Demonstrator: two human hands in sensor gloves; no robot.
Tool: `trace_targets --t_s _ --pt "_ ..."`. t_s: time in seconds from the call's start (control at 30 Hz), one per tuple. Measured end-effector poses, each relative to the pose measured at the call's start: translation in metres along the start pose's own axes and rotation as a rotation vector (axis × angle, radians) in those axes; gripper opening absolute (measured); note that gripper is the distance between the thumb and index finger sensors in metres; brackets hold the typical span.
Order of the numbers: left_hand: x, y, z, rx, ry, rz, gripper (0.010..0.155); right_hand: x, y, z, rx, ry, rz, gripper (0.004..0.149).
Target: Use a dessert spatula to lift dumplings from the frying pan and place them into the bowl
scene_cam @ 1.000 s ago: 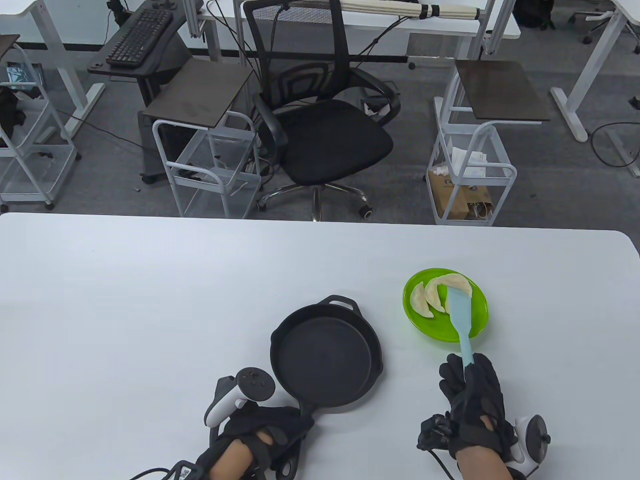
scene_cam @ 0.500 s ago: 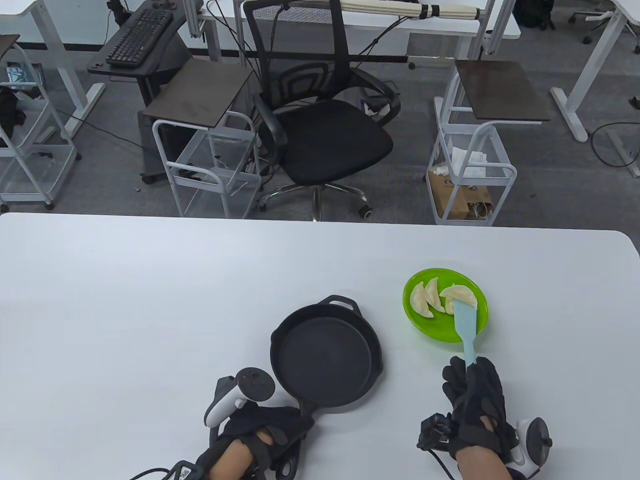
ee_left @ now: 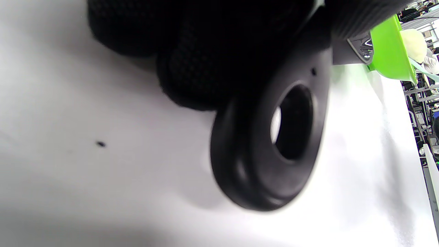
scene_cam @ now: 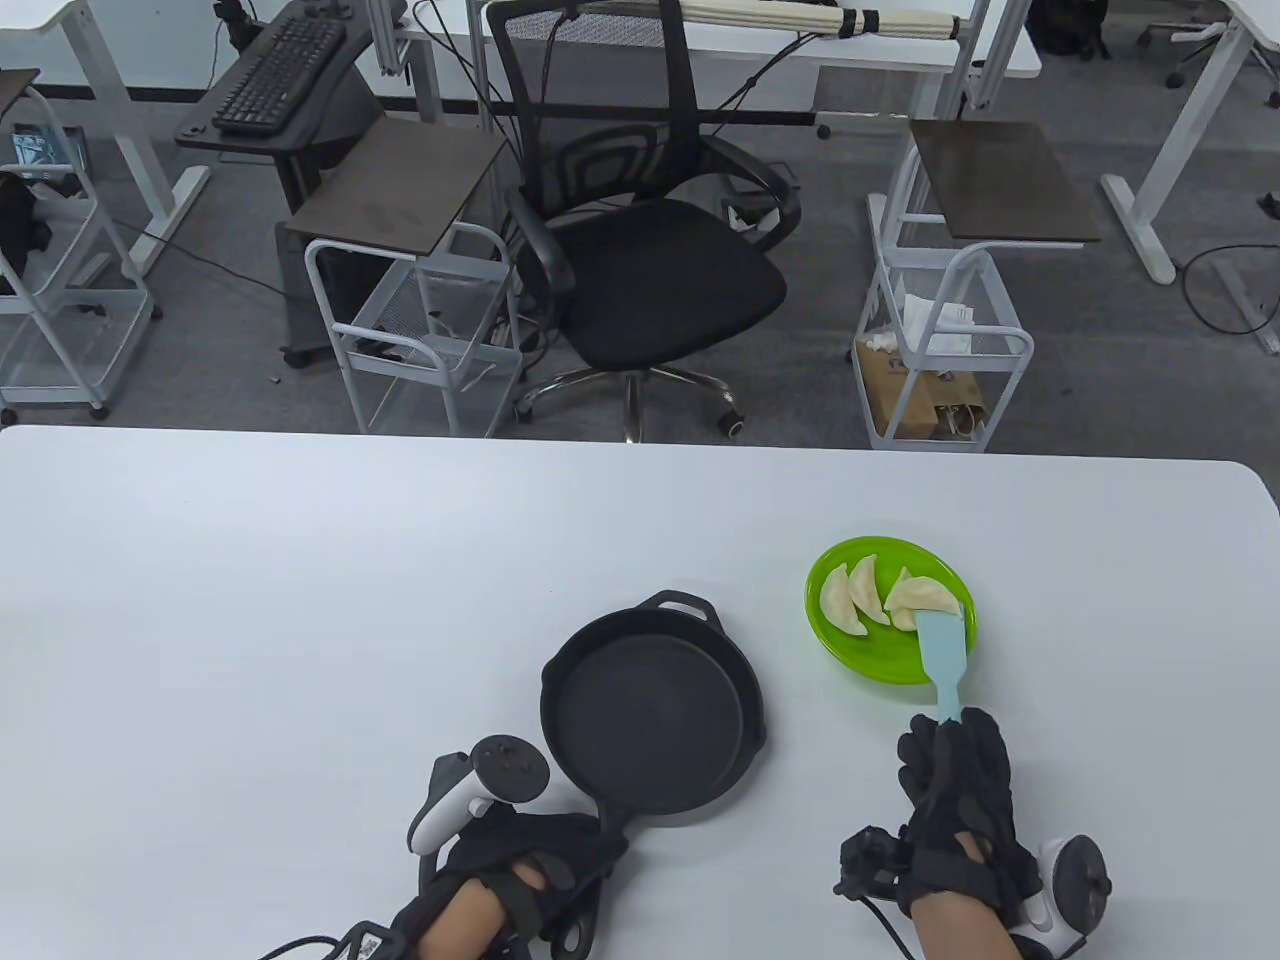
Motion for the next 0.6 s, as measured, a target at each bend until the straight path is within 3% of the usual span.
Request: trace_targets --t_s 0.6 --pt "0.0001 0.0000 0.0000 0.000 0.000 0.000 0.061 -0.0090 -0.0009 -0.0010 0.003 0.065 -0.165 0.062"
Point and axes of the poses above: the tracker on the back of each hand, its own x axis roughly to the little-finger side, its own y axis roughly from the fingertips to the wrist, z = x × y, the point moved 1 cm from there along -y, roughly from the wrist to the fingertips, and after that the axes turned 13 degrees about y, right-handed, at the moved point
